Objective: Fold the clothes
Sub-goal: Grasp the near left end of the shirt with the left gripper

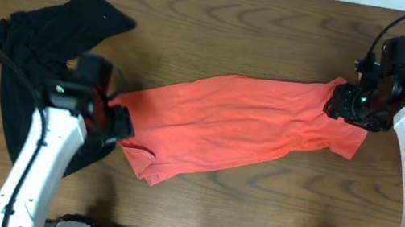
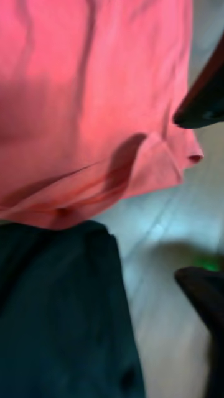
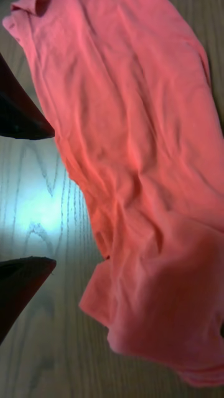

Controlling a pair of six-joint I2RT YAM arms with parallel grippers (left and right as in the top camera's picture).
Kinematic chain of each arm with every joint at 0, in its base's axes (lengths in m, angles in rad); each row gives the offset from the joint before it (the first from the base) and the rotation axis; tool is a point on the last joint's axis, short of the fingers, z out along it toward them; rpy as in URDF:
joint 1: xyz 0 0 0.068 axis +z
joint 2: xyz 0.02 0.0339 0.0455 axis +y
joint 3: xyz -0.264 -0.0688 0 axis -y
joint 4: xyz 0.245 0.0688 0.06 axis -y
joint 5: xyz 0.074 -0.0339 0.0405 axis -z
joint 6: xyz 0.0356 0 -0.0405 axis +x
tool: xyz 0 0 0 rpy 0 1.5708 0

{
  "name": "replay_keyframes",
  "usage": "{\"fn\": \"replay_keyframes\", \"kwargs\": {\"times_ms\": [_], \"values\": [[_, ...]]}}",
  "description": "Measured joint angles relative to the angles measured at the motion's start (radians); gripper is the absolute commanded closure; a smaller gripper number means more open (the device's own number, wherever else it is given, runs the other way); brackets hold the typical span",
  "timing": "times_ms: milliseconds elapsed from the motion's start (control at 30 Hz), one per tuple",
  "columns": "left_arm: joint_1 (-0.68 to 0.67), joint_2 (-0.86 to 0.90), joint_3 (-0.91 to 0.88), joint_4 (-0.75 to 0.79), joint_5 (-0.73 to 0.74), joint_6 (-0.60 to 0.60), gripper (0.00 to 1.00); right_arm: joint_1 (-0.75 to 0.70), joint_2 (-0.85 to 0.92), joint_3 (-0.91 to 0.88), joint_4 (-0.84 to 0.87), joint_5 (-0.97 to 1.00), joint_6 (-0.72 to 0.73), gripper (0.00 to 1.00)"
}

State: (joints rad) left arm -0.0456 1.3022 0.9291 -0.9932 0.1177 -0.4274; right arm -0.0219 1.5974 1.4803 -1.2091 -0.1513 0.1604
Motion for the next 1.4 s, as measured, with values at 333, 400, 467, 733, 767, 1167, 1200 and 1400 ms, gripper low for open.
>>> {"fn": "replay_keyframes", "kwargs": {"times_ms": [333, 400, 467, 733, 767, 1167, 1200, 1400], "values": [[-0.176, 0.116, -0.13, 0.238, -0.01, -0.138, 0.27, 0.001, 0.0, 0.0, -0.002, 0.014, 0.016, 0.42], [-0.196, 0.155, -0.13, 0.252, -0.015, -0.182, 0.27, 0.006, 0.0, 0.0, -0.002, 0.015, 0.016, 0.43], [-0.212, 0.21, -0.13, 0.259, -0.02, -0.227, 0.28, 0.018, 0.0, 0.0, -0.002, 0.015, 0.016, 0.42], [-0.224, 0.316, -0.125, 0.26, -0.016, -0.291, 0.43, 0.029, 0.0, 0.0, -0.001, 0.015, 0.016, 0.43], [-0.224, 0.316, -0.125, 0.261, -0.014, -0.294, 0.53, 0.029, 0.0, 0.0, 0.0, 0.014, 0.016, 0.43], [-0.227, 0.319, -0.12, 0.266, -0.017, -0.303, 0.94, 0.029, 0.0, 0.0, 0.01, 0.014, 0.016, 0.44], [-0.227, 0.319, -0.118, 0.263, -0.018, -0.298, 0.94, 0.029, 0.0, 0.0, 0.01, 0.014, 0.016, 0.44], [-0.227, 0.32, -0.051, 0.197, -0.027, -0.238, 0.66, 0.029, 0.0, 0.0, 0.012, 0.014, 0.016, 0.43]]}}
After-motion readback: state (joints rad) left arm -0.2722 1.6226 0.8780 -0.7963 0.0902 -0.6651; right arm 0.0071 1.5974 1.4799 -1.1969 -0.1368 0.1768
